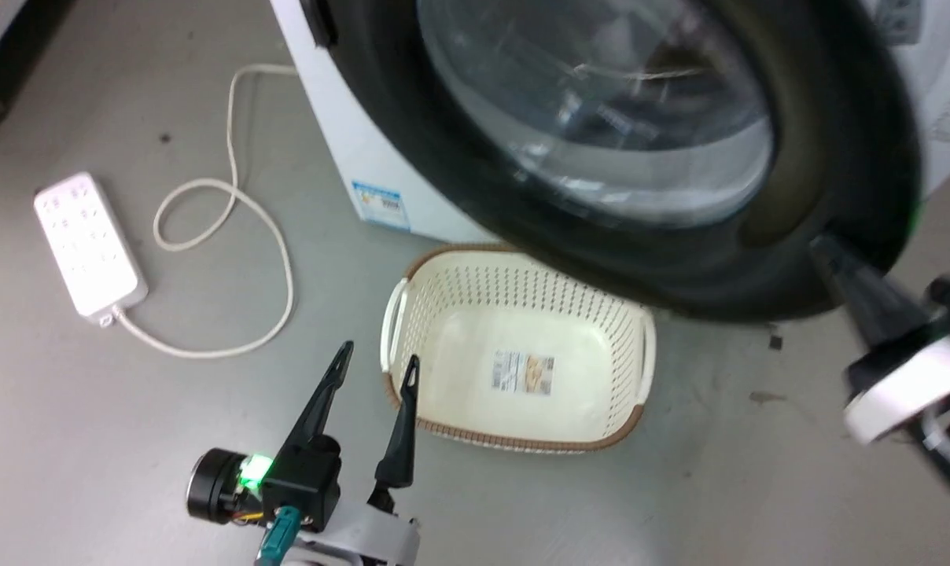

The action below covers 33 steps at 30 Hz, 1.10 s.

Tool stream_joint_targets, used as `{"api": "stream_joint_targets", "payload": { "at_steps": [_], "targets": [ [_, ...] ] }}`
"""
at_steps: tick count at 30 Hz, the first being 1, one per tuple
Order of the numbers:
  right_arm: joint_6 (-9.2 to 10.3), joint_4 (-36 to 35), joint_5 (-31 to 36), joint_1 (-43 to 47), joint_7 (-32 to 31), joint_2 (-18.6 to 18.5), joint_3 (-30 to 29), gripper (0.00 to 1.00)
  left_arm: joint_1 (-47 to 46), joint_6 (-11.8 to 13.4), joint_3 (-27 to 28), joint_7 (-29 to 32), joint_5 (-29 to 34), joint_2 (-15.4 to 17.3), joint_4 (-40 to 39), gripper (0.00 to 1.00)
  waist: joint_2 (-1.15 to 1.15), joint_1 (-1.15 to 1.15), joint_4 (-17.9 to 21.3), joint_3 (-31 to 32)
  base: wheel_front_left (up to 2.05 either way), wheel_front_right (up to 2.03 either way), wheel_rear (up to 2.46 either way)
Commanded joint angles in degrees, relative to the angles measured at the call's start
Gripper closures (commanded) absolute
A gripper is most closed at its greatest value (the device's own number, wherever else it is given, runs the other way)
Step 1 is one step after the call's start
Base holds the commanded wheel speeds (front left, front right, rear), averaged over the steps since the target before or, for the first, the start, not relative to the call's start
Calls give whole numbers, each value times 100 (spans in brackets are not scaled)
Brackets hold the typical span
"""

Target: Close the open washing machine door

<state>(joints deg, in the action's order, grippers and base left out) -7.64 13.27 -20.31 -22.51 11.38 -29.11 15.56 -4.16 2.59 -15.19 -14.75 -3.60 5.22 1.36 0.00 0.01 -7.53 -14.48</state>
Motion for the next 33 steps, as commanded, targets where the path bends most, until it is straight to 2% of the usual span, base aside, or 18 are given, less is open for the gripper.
{"api": "stream_joint_targets", "payload": {
  "at_steps": [1,6,10,11,15,20,22,28,33],
  "targets": [
    [15,78,-73,-177,-27,-144,-56,100,-98,-3,-7,-25,31,-21,4,0,0,-1,-110,-156,0,0,0],
    [15,559,-495,-863,-136,-518,-99,100,-247,7,-77,-25,64,-102,6,0,0,-1,-217,-402,0,0,0],
    [15,1002,-636,-1453,-209,-656,-151,100,-346,22,-110,-25,80,-140,6,0,0,-1,-266,-547,0,0,0],
    [15,1374,-713,-1887,-218,-684,-218,100,-416,28,-126,-25,85,-161,23,0,0,-1,-291,-624,0,0,0],
    [15,1779,-712,-2229,-146,-681,-229,100,-478,36,-128,-25,86,-179,55,0,0,-1,-294,-622,0,0,0],
    [15,2078,-699,-2099,71,-498,-73,100,-417,21,-62,-25,62,-188,108,0,0,-1,-228,-322,0,0,0],
    [15,2125,-670,-1939,177,-407,-32,0,-357,-5,-14,-25,43,-187,122,0,0,-1,-164,-144,0,0,0],
    [15,1943,-506,-1130,340,32,-166,0,-78,-79,201,-25,-18,-132,190,0,0,-1,172,512,0,0,0],
    [15,1238,-94,-128,359,530,-655,0,148,-94,365,-25,-13,-75,200,0,0,-1,489,969,0,0,0]
  ]
}}
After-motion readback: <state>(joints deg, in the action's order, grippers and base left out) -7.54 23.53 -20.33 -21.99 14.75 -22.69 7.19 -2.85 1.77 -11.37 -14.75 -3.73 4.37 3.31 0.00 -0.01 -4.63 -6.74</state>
